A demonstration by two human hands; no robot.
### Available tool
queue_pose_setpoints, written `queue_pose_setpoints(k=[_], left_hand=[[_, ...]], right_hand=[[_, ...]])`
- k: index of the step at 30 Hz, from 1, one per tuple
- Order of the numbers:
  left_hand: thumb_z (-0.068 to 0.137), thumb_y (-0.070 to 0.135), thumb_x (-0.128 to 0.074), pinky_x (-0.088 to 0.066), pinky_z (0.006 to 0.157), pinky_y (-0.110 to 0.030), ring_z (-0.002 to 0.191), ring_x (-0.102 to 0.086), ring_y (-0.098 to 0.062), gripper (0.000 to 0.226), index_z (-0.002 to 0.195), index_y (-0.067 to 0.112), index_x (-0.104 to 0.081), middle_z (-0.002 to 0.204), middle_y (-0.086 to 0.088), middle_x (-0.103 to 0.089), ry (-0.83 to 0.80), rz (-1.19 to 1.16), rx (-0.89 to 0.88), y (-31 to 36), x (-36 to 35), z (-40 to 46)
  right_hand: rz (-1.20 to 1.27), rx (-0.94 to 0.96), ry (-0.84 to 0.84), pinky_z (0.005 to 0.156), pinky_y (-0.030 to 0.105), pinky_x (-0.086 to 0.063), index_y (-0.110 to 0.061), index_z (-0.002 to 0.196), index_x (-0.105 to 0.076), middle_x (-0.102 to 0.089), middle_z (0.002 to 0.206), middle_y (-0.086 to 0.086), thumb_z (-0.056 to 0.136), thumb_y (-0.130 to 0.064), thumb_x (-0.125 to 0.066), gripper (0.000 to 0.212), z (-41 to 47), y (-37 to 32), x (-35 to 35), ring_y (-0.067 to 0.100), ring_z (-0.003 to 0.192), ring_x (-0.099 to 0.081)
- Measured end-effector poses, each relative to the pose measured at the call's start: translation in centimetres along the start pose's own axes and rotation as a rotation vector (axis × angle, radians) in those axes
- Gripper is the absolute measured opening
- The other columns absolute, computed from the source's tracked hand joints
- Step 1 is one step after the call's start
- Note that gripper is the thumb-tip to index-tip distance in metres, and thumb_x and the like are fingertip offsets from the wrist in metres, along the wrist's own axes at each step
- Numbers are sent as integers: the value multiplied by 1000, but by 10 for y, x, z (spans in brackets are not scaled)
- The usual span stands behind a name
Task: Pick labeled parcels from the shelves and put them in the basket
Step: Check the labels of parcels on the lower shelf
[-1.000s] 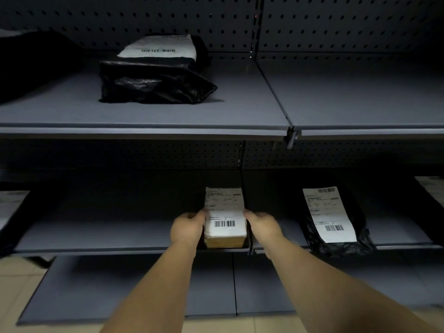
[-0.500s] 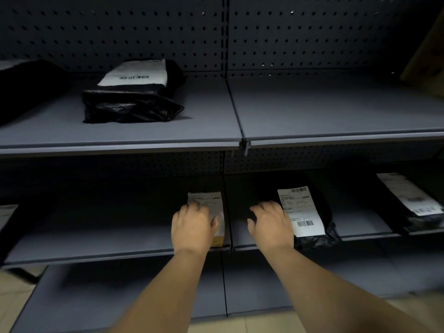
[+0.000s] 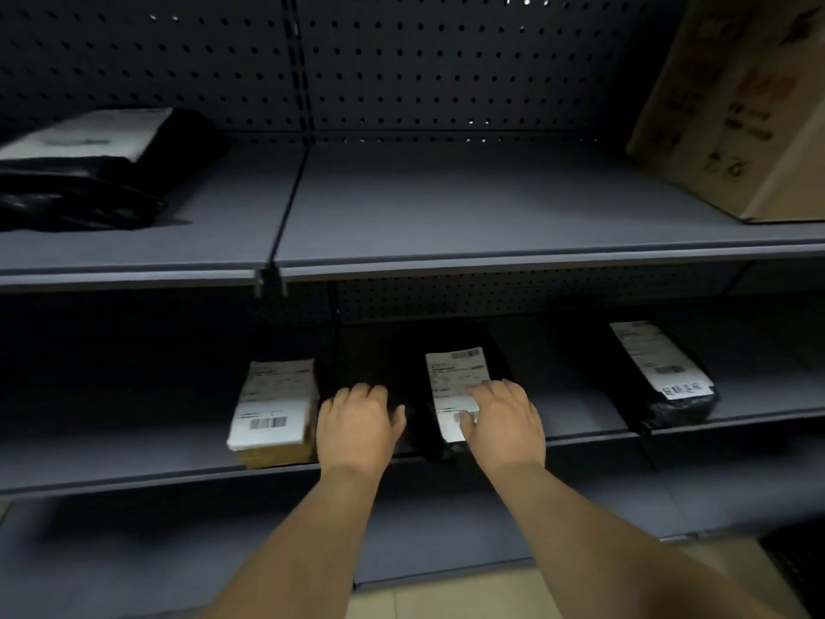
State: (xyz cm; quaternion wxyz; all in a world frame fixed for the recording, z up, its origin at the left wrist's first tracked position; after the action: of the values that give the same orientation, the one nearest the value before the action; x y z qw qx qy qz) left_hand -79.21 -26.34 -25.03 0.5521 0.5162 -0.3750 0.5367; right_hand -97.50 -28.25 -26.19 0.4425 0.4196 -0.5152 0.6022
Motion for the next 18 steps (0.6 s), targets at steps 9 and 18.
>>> queue_pose_setpoints(k=[9, 18], left_hand=[[92, 47, -43, -40, 85, -30, 100, -54, -16, 34, 107, 23, -62, 104, 4, -62, 0, -19, 71, 72, -9, -14], [92, 45, -47, -43, 78, -29, 94, -56, -17, 34, 111, 21, -62, 99, 2, -62, 13, -93, 241, 86, -20, -30]], right_hand=[[45, 25, -1, 106, 31, -33, -24, 130, -52, -51, 133, -5, 92, -34, -51, 39, 5, 78, 20, 15, 130, -36], [212, -18, -58, 96, 31, -44, -22, 130, -53, -54, 132, -3, 92, -32, -52, 39, 9, 114, 13, 18, 123, -42]])
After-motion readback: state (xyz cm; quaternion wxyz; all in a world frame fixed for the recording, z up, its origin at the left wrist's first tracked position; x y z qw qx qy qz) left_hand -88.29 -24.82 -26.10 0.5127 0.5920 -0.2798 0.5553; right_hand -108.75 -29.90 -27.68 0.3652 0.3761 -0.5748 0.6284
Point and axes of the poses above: each hand's wrist, its own z-axis towards the middle knuckle, its own x-axis out of the back of the hand, y = z × x, the point moved 10 cm from there along z, towards the middle knuckle
